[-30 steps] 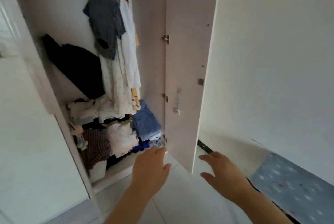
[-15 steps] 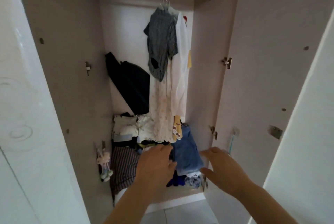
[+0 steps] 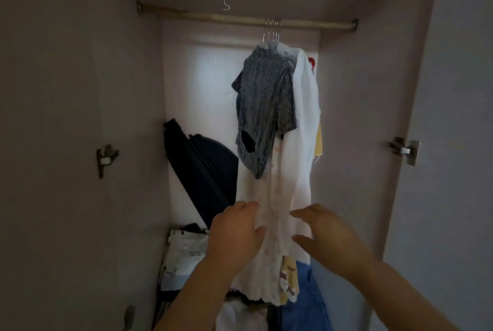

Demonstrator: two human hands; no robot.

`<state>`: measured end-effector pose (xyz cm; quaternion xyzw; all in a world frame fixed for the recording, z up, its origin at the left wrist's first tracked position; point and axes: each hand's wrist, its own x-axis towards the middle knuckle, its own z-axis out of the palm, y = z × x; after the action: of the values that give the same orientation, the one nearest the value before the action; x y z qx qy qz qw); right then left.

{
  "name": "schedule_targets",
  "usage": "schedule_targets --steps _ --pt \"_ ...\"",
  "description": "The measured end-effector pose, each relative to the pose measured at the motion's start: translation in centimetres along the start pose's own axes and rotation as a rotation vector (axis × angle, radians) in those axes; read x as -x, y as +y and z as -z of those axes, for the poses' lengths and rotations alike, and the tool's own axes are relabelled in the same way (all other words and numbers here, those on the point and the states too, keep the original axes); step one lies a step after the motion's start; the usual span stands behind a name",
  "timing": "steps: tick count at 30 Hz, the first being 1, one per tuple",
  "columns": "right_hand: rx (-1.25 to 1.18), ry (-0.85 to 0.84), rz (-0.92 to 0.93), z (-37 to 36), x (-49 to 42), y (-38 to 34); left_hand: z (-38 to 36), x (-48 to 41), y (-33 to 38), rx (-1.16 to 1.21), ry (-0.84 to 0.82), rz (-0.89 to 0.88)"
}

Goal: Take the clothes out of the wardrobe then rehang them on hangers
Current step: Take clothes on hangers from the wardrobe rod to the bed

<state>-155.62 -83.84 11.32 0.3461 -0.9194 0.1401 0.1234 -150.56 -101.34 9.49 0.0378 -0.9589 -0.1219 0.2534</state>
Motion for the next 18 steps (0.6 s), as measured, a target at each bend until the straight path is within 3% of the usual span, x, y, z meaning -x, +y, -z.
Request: schedule_targets --steps 7,18 --pt "-0.003 0.139 0.111 0.6 -14.0 2.5 -0.9 -12.5 -4.1 0.072 0.139 0.014" --pt "0.034 0.465 0.473 4.8 -36.4 2.9 -1.1 -32.1 -8.1 0.16 0.443 0.099"
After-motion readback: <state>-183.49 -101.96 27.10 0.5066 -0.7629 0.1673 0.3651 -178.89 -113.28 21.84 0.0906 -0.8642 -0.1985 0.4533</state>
